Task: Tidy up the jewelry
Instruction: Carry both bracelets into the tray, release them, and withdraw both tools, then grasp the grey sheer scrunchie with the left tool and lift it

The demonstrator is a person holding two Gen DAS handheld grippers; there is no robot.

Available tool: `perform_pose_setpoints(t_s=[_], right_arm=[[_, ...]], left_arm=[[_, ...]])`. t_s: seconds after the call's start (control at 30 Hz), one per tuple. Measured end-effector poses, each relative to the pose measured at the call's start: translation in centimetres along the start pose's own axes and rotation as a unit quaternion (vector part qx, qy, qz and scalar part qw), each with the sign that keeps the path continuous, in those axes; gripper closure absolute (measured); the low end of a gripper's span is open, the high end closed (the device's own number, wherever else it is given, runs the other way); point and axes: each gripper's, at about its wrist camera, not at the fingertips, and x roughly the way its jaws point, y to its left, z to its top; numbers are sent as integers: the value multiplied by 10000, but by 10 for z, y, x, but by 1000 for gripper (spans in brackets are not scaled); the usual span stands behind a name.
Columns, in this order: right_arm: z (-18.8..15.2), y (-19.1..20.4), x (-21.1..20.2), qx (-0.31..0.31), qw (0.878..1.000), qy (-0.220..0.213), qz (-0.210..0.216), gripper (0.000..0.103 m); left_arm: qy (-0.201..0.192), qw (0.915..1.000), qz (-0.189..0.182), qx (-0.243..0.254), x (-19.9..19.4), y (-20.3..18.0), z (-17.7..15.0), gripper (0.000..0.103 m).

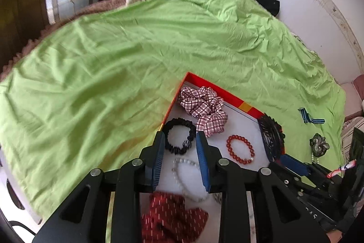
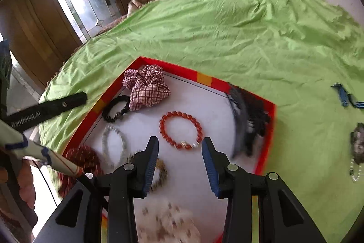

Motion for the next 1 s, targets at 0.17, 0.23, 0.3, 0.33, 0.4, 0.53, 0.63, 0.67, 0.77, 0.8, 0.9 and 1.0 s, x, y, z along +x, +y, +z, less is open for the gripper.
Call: perform_pose_setpoints(t_s=[0.17, 0.23, 0.3, 0.33, 0.4, 0.53, 0.63, 0.67, 0.77, 0.8, 0.9, 1.0], right_arm=[[-32, -17, -44, 28, 9997, -241, -95, 55], [-49, -28, -59, 145, 9993, -316, -124, 54], [-68, -41, -74, 299, 9988, -362, -168, 53], [-77, -47, -79, 359, 9985, -368, -193, 53], [-99, -62, -92, 546, 9973, -392, -284, 53], [-137, -89, -114, 844, 9945, -403, -480, 53], [-164, -115, -135, 1087, 9906, -470, -684, 53], [-171, -124, -141, 1145, 9893, -492, -765, 53], [-195, -150, -163, 1366, 9833, -549, -1068, 53], [-205, -161, -171, 1461, 9806, -569, -1176, 53], [-224, -186, -189, 1707, 9739, -618, -1361, 53], [-242, -208, -205, 1974, 9663, -666, -1510, 52]], left_arm=[[-368, 9992, 121, 52, -48, -20, -26, 64], [-422, 9990, 71, 136, -59, -34, -37, 63], [-461, 9986, -2, 268, -69, -52, -51, 61], [-455, 9984, -47, 335, -73, -61, -58, 61], [-452, 9977, -209, 461, -81, -81, -75, 59], [-353, 9954, -536, 717, -86, -124, -105, 56], [-196, 9926, -718, 958, -84, -157, -124, 56], [-169, 9915, -752, 1048, -84, -167, -129, 56], [-47, 9873, -854, 1337, -79, -199, -148, 56], [7, 9861, -873, 1411, -77, -208, -154, 56], [150, 9835, -884, 1569, -68, -228, -168, 56], [291, 9813, -861, 1697, -56, -241, -179, 56]])
